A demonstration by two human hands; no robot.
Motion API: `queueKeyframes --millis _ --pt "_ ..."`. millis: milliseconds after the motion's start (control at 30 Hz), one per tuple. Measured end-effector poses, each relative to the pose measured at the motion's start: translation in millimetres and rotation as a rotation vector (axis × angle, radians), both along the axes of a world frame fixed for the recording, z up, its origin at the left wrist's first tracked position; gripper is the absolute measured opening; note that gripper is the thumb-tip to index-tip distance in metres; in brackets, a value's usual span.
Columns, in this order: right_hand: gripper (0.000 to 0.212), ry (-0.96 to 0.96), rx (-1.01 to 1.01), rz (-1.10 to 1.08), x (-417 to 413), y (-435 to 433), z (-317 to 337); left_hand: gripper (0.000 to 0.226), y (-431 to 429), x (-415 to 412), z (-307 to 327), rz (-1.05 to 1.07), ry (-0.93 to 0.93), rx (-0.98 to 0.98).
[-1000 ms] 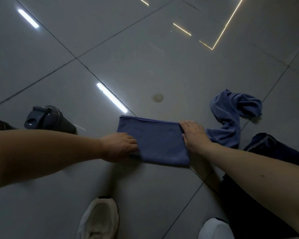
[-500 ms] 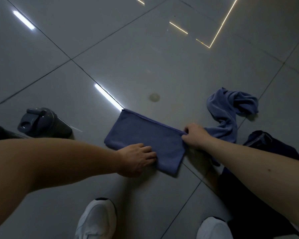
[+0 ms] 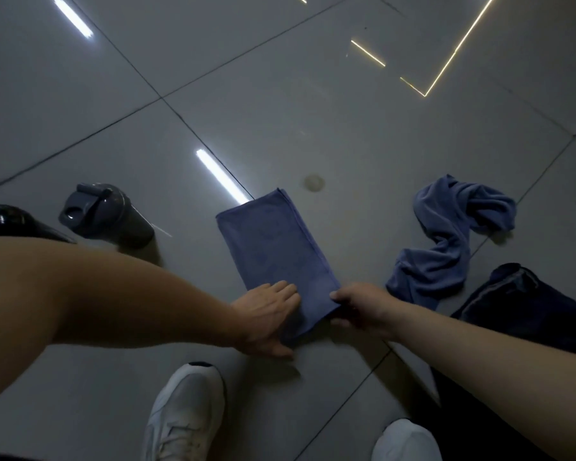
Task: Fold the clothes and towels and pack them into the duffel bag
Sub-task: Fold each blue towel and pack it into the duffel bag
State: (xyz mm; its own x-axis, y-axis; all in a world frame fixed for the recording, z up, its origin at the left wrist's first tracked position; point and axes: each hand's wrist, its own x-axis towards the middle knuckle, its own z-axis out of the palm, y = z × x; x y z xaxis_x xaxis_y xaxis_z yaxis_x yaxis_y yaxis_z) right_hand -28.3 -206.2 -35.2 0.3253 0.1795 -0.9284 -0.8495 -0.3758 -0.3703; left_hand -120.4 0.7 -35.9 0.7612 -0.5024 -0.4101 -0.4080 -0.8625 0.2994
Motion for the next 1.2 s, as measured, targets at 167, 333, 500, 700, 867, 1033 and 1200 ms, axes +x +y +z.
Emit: queueKeyframes --millis 167,333,500,700,867,1033,1200 --pt "0.025 0.060 0.053 -0.083 -2.2 7.7 6.7 0.083 -15.1 -8.6 -13.1 0.131 0.037 0.096" --pt "0.015 0.118 0.146 -0.234 3.1 17.2 16.2 0.071 -29.4 -7.2 -19.9 0.294 0.057 0.133" --pt "0.050 -0.108 0.094 -0.142 6.8 19.4 10.3 0.050 -25.5 -9.1 -19.6 0.305 0.048 0.110" --pt "0.034 -0.370 0.044 0.406 21.4 8.3 26.8 0.036 -7.8 -9.7 -9.3 0.234 0.102 0.023" --pt "0.040 -0.439 0.105 0.808 32.6 -16.3 35.0 0.021 9.3 -13.8 2.2 0.235 0.208 -0.121" --pt "0.008 -0.740 0.078 1.030 27.5 -24.3 32.2 0.009 17.0 -19.5 19.6 0.307 0.400 -0.277" --pt "0.007 -0.825 0.159 0.888 37.2 -4.5 26.7 0.005 48.3 -0.2 32.7 0.640 0.570 -0.518"
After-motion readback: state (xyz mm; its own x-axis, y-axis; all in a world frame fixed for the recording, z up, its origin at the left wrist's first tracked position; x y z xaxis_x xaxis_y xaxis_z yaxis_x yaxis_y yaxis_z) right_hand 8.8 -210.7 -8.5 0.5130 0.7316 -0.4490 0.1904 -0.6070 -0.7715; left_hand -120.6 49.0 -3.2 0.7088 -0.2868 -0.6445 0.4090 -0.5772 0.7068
